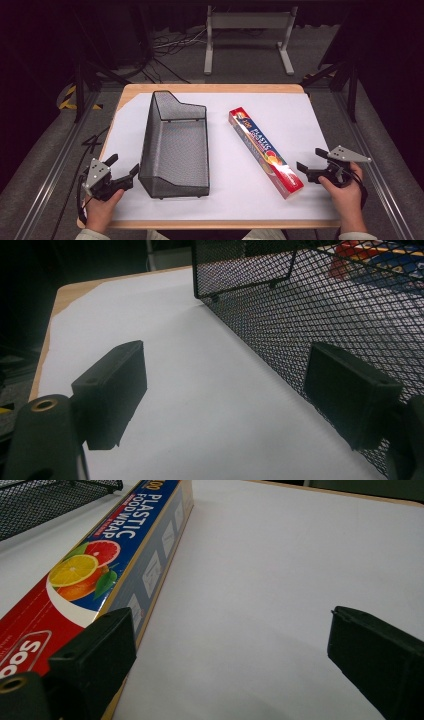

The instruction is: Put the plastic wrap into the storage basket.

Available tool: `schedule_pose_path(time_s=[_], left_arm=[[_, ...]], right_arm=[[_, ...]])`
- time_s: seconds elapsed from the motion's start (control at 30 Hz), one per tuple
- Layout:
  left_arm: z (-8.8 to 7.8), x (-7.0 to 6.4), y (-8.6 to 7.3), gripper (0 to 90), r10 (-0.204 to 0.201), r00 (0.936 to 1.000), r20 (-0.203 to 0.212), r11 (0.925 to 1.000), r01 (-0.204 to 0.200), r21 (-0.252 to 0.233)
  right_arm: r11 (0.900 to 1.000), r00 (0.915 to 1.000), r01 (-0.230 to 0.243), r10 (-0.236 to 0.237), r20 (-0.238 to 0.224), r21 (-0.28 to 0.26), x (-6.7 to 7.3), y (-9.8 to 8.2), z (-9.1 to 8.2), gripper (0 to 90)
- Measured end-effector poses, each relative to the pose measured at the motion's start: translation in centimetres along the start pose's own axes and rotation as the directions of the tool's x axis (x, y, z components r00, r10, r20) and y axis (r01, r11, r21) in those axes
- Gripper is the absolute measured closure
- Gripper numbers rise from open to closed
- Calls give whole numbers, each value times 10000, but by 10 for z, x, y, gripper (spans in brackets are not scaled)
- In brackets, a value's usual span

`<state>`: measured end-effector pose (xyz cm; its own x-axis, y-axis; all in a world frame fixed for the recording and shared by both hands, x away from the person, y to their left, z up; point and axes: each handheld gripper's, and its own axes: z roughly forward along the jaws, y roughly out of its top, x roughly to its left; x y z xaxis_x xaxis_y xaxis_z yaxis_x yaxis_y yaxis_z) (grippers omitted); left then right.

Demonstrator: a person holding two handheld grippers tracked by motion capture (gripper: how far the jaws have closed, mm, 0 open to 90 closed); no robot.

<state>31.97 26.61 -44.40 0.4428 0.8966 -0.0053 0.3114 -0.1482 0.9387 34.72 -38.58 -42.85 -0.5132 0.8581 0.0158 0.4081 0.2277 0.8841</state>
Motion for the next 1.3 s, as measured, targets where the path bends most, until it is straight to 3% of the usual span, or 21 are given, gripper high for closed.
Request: schedule_pose_path(time_s=[0.3, 0.57, 0.7, 1.0, 1.2, 1.3], left_arm=[[0, 0, 0, 185, -11, 9999, -100, 10000, 11, 3], [-2, -1, -1, 185, -62, 9998, -180, 10000, 62, -26], [-3, 0, -2, 187, -255, 9993, -287, 9997, 256, 22], [-6, 0, -3, 187, -261, 9990, -375, 9996, 263, 63], [-6, 0, -4, 187, -314, 9987, -390, 9995, 316, 64], [-6, 0, -4, 187, -299, 9988, -385, 9995, 302, 67]], right_arm=[[9999, 10000, -98, 97, -22, -83, 2, 5, -1, 124], [9992, 9991, 281, -272, 315, -282, 6, 17, -10, 133], [9993, 9981, 302, -314, 533, 223, 9, 32, -10, 136], [9996, 9993, 199, -205, 309, 184, 13, 58, -13, 122], [9963, 9974, 712, -715, 62, 479, 20, 71, -10, 114], [9971, 9984, 557, -559, 27, 512, 25, 78, -7, 114]])
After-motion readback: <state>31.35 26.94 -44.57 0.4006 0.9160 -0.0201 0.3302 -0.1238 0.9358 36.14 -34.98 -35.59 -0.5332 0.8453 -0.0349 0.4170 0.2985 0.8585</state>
